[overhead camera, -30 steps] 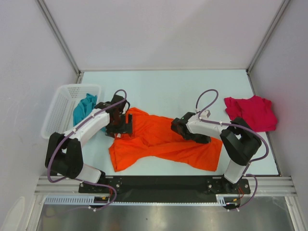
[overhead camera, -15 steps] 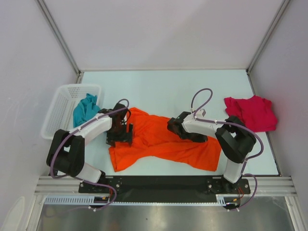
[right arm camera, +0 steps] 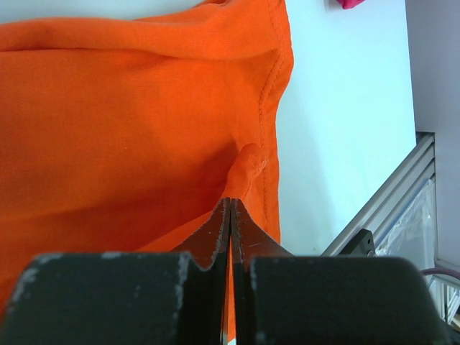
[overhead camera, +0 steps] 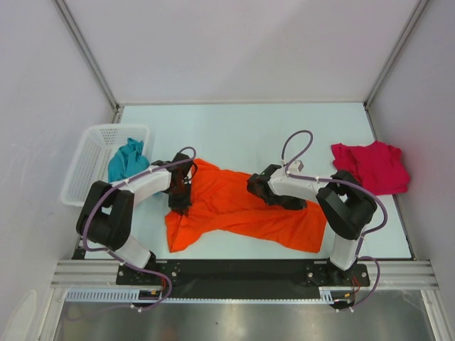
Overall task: Fold and stack the t-shirts
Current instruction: Fold the flattened tshirt in 1/3 of the way
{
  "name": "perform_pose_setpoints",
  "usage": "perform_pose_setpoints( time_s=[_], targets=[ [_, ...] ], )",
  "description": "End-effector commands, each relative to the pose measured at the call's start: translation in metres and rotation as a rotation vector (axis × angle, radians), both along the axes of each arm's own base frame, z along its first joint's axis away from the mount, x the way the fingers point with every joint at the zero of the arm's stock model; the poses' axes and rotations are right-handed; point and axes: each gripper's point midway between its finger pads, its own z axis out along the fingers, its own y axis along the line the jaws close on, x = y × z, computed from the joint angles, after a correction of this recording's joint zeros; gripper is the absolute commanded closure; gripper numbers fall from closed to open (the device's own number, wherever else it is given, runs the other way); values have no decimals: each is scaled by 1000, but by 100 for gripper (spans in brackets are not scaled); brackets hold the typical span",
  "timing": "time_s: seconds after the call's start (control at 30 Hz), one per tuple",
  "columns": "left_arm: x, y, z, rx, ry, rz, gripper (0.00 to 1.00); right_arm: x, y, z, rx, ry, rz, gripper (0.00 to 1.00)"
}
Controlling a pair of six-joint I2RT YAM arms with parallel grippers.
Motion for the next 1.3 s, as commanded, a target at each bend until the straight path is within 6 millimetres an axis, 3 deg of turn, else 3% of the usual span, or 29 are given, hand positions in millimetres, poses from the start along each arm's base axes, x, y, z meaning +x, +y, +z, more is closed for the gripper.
perform_pose_setpoints(
  time_s=[0.0, 0.27, 0.33, 0.5, 0.63, 0.73, 0.77, 0.8, 1.27],
  targets=[
    [9, -5, 6, -19, -45, -3, 92, 9, 2, 6, -20, -49, 11, 100],
    [12, 0, 20, 15, -59, 0, 94, 11, 6, 3, -13, -47, 19, 100],
    [11, 1, 20, 18, -53, -4, 88, 12, 7, 2, -12, -47, 21, 100],
    [13, 6, 26, 46, -73, 2, 63, 11, 7, 0, -11, -43, 22, 100],
    [15, 9, 30, 59, -94, 10, 63, 11, 8, -2, -12, -37, 24, 100],
    [15, 13, 30, 77, -101, 17, 74, 12, 9, -3, -10, -39, 28, 100],
    [15, 14, 29, 80, -101, 19, 94, 12, 9, -3, -10, -39, 28, 100],
    [16, 14, 30, 83, -105, 21, 96, 12, 9, -3, -10, -39, 28, 100],
    [27, 18, 33, 118, -139, 18, 100, 11, 6, -5, -19, -32, 27, 100]
  ],
)
